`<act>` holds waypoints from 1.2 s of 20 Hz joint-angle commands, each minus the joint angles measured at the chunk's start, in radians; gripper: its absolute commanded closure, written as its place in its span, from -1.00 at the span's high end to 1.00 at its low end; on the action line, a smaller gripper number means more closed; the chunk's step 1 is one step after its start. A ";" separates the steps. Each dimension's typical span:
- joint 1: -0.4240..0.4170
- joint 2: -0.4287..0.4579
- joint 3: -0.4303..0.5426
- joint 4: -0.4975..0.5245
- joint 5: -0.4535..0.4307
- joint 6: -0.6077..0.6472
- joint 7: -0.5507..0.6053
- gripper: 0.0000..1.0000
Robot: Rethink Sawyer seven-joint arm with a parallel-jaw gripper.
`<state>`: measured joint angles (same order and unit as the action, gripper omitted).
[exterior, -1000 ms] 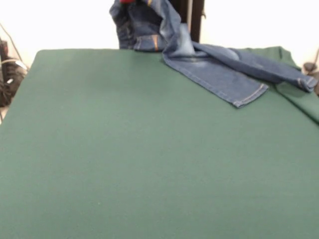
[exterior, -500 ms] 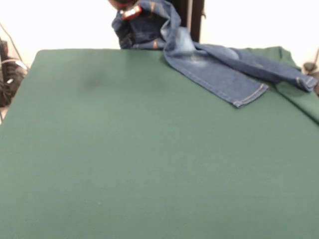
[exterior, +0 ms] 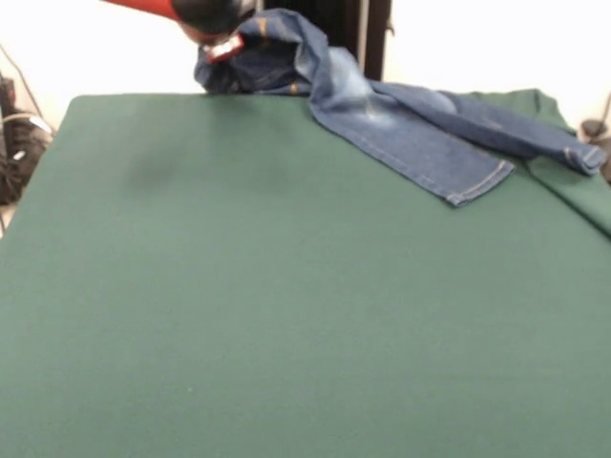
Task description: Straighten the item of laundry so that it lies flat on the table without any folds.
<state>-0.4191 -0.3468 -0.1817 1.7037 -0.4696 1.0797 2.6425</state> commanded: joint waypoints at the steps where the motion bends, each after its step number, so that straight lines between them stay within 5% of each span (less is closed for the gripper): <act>1: 0.024 -0.025 0.145 -0.212 -0.051 0.103 -0.252 -1.00; 7: -0.012 -0.045 0.205 -0.253 -0.079 0.029 -0.314 -1.00; 24: -0.009 -0.223 0.310 -0.288 -0.184 0.242 -0.529 -1.00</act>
<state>-0.4373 -0.4874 -0.0143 1.5254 -0.5957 1.1849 2.5939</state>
